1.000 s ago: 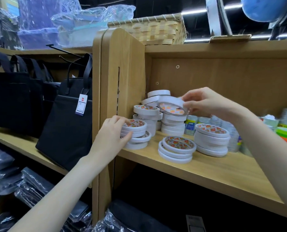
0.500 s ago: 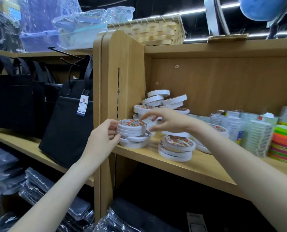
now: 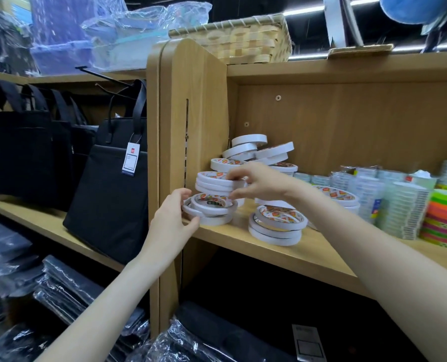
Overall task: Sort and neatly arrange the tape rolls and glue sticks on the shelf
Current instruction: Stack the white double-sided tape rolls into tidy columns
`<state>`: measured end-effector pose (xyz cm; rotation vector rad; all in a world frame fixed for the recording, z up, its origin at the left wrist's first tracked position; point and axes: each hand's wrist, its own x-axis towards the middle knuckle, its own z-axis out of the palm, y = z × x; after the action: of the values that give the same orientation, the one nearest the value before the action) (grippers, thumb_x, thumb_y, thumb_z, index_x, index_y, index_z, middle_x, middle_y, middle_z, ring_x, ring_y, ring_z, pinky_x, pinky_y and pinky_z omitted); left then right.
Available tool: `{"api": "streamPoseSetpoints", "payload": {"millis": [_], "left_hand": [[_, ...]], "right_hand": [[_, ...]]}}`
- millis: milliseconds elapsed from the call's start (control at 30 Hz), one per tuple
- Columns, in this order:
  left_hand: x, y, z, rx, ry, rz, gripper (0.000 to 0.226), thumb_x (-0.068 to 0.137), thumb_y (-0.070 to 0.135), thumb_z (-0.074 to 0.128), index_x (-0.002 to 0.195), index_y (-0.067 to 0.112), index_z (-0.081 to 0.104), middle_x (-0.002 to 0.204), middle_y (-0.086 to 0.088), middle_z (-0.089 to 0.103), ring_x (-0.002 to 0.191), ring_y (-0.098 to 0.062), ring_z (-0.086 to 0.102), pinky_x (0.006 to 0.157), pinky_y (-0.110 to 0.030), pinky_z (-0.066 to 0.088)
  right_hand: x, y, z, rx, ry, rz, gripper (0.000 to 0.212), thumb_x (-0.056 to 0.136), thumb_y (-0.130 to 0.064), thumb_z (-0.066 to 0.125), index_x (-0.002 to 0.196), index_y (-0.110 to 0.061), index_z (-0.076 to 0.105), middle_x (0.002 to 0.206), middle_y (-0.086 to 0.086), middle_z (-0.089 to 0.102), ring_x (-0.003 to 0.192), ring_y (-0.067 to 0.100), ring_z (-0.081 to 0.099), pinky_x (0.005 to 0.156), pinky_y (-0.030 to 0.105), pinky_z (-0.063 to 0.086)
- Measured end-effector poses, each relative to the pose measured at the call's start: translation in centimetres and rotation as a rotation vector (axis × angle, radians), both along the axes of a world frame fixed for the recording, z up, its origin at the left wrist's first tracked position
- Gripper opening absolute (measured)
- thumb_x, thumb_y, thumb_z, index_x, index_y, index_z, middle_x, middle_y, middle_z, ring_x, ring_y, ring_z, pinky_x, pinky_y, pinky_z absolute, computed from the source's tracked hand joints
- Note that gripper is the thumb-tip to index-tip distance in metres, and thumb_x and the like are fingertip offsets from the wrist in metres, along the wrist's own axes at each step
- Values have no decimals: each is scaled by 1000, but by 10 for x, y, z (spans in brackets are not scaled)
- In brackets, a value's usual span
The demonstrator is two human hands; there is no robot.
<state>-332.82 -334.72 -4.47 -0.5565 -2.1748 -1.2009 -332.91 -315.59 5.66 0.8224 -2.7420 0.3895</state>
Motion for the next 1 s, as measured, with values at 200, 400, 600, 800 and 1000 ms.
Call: {"api": "streamPoseSetpoints", "payload": {"millis": [200,400,600,800,1000], "left_hand": [[-1,2,-1,72,-29,10,54,82,10,68,130,13,43,127,-4,53,107,-6,50,87,-18,42],[0,-1,-4,185,-44,-25,55,83,2,65,131,13,41,125,-7,55,109,-8,54,88,-15,44],[0,0,-5,150,-4,-38,54,81,2,66,129,12,44,123,-1,52,111,-9,52,89,-16,44],[2,3,-4,126,46,6,55,82,9,67,131,11,43,127,-1,49,112,-8,48,92,-20,42],[8,25,5,85,120,10,44,83,8,64,124,13,48,120,3,52,108,-6,48,88,-17,38]], "right_hand": [[2,-2,-11,105,-43,19,10,81,-10,67,85,-3,61,80,9,55,74,14,42,60,21,28],[-4,-9,-19,75,7,64,47,78,-8,68,57,-25,31,62,-8,35,59,9,32,55,23,24],[-10,-24,-17,210,-75,13,36,80,-14,68,60,-19,39,62,-6,35,57,8,31,52,22,23],[10,11,14,-18,14,-11,25,76,-11,71,63,-10,50,61,1,42,57,4,38,56,26,30],[49,66,33,129,64,-199,39,73,-15,74,53,-21,42,54,-5,34,51,7,35,51,23,25]]}}
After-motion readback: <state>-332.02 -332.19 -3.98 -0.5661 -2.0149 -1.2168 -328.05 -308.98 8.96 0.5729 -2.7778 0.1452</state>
